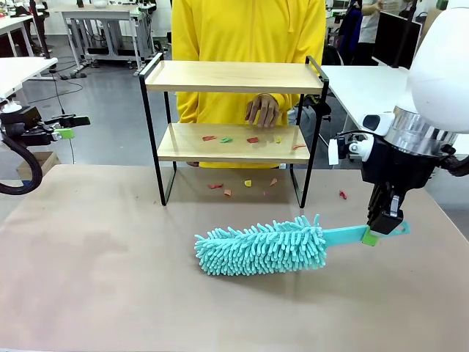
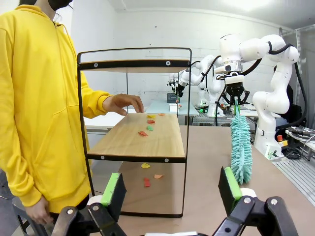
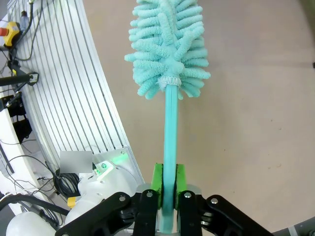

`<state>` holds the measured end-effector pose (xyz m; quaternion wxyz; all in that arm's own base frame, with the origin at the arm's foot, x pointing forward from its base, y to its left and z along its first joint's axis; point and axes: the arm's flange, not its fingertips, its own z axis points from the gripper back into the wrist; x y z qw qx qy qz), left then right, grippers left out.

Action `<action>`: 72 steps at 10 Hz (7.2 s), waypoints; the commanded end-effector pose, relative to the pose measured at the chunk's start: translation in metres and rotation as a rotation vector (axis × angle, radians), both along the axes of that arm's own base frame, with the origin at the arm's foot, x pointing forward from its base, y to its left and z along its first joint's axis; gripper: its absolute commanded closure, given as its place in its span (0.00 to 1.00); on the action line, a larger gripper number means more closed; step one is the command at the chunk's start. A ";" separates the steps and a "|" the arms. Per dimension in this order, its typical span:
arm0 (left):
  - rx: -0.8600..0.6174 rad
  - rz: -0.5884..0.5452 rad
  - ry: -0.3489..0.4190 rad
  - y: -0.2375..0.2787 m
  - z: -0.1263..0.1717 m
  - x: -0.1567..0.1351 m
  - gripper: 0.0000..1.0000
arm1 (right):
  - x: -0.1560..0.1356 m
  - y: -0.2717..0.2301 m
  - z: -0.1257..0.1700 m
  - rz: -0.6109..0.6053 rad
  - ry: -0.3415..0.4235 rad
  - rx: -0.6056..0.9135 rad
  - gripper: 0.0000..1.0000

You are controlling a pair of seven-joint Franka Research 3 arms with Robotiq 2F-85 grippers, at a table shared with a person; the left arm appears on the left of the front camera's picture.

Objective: Clean the shelf.
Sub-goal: Clean the specific section of the Shelf indicated by the human with the Duster.

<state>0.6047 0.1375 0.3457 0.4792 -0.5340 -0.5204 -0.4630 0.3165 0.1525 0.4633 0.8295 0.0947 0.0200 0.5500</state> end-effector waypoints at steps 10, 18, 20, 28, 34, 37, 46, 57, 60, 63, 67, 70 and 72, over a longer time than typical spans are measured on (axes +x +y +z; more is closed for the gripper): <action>-0.002 0.002 -0.010 -0.001 0.002 -0.002 0.00 | 0.002 0.004 0.003 -0.022 -0.003 -0.002 0.87; -0.002 0.002 -0.010 -0.001 0.002 -0.002 0.00 | -0.007 0.073 0.059 -0.368 -0.074 0.204 0.87; -0.002 0.002 -0.010 -0.001 0.002 -0.002 0.00 | -0.010 0.107 0.084 -0.611 -0.068 0.304 0.87; -0.002 0.002 -0.010 -0.001 0.002 -0.002 0.00 | -0.017 0.144 0.108 -0.721 -0.089 0.373 0.87; -0.002 0.002 -0.010 -0.001 0.002 -0.002 0.00 | 0.050 0.284 0.129 -1.073 -0.236 0.284 0.87; -0.002 0.002 -0.010 -0.001 0.002 -0.002 0.00 | 0.083 0.333 0.114 -1.163 -0.295 0.251 0.87; -0.002 0.002 -0.010 -0.001 0.002 -0.002 0.00 | 0.095 0.363 0.036 -1.212 -0.232 0.204 0.87; -0.002 0.002 -0.010 -0.001 0.002 -0.002 0.00 | 0.076 0.240 0.015 -1.262 -0.172 0.132 0.87; -0.002 0.002 -0.010 -0.001 0.002 -0.002 0.00 | 0.060 0.145 0.021 -1.336 -0.114 0.187 0.87; -0.002 0.002 -0.010 -0.001 0.002 -0.002 0.00 | 0.043 0.080 0.031 -1.345 -0.108 0.178 0.87; -0.002 0.002 -0.010 -0.001 0.002 -0.002 0.00 | 0.045 0.081 0.030 -1.366 -0.124 0.177 0.87; -0.002 0.002 -0.010 -0.001 0.002 -0.002 0.00 | 0.045 0.081 0.030 -1.366 -0.124 0.177 0.87; -0.002 0.002 -0.010 -0.001 0.002 -0.002 0.00 | 0.045 0.076 0.029 -1.342 -0.144 0.167 0.87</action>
